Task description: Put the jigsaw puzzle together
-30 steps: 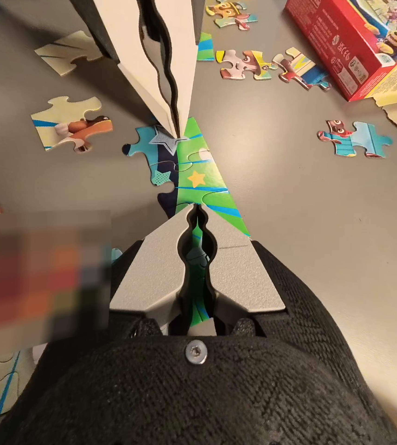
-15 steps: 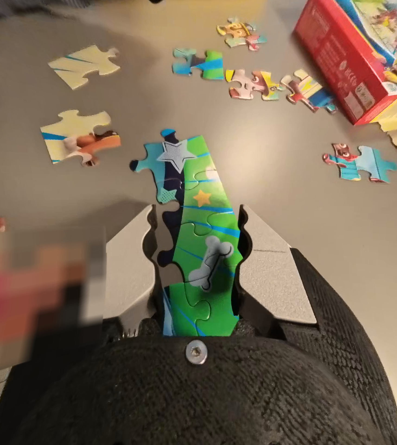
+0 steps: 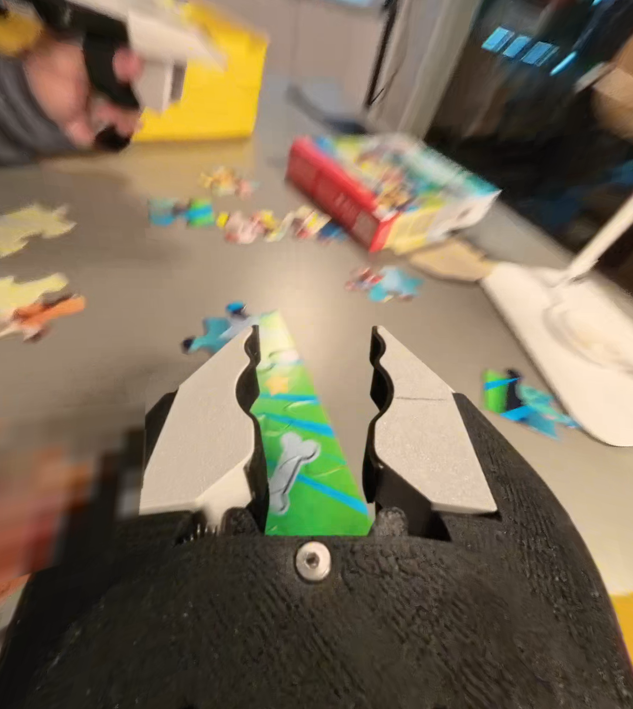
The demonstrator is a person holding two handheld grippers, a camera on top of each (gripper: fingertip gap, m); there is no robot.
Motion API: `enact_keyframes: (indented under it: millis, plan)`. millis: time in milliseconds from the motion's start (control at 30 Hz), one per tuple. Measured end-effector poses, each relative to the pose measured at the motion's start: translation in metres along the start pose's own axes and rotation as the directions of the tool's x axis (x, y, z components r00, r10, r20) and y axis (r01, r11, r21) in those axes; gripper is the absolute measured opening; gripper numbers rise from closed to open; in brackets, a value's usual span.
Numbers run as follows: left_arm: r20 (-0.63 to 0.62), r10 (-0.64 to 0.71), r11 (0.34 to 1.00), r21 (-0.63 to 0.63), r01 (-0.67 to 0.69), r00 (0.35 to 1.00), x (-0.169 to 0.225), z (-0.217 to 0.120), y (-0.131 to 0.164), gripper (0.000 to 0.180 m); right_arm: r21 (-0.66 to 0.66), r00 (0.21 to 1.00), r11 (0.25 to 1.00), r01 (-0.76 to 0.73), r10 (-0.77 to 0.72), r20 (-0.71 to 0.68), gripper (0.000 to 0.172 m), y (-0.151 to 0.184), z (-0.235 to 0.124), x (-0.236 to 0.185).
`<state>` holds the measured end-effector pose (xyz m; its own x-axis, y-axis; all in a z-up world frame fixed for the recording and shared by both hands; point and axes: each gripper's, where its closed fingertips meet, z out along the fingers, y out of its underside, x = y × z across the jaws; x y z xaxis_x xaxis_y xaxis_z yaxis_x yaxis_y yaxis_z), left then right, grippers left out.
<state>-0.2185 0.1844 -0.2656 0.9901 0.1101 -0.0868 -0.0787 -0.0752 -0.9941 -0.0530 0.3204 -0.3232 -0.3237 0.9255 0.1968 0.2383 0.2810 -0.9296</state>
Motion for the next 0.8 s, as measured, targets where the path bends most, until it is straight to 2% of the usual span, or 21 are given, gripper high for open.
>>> enact_keyframes:
  millis: [100,200,333,533,633,733,800]
  plan:
    - [0.002,-0.030,0.999,-0.013,0.030,1.000,-0.008,-0.003,0.005,0.005,0.198,0.961,0.973,0.119,-0.063,-0.270,0.052,-0.026,-0.020,0.029]
    - [-0.004,-0.023,1.000,-0.020,0.023,1.000,-0.009,-0.005,0.008,0.009,0.195,0.889,0.960,0.202,-0.096,-0.448,0.049,-0.026,-0.039,0.051]
    - [-0.060,-0.064,0.998,-0.013,0.063,0.996,-0.001,-0.005,0.006,0.016,0.266,0.856,0.948,0.175,-0.013,-0.516,0.050,-0.032,-0.058,0.066]
    - [-0.116,-0.059,0.998,-0.036,0.055,0.991,0.007,-0.005,0.009,0.021,0.225,0.832,0.959,0.174,-0.021,-0.554,0.050,-0.026,-0.057,0.074]
    - [-0.228,-0.067,0.993,-0.106,0.044,0.971,0.022,-0.004,0.019,0.034,0.193,0.830,0.966,0.172,-0.037,-0.557,0.050,-0.022,-0.053,0.075]
    - [-0.401,-0.158,0.969,-0.240,0.063,0.902,0.045,-0.010,0.033,0.060,0.179,0.830,0.970,0.162,-0.036,-0.557,0.050,-0.020,-0.051,0.077]
    - [-0.484,-0.206,0.932,-0.362,0.019,0.850,0.056,-0.019,0.050,0.073,0.180,0.830,0.972,0.151,-0.026,-0.557,0.050,-0.018,-0.051,0.078]
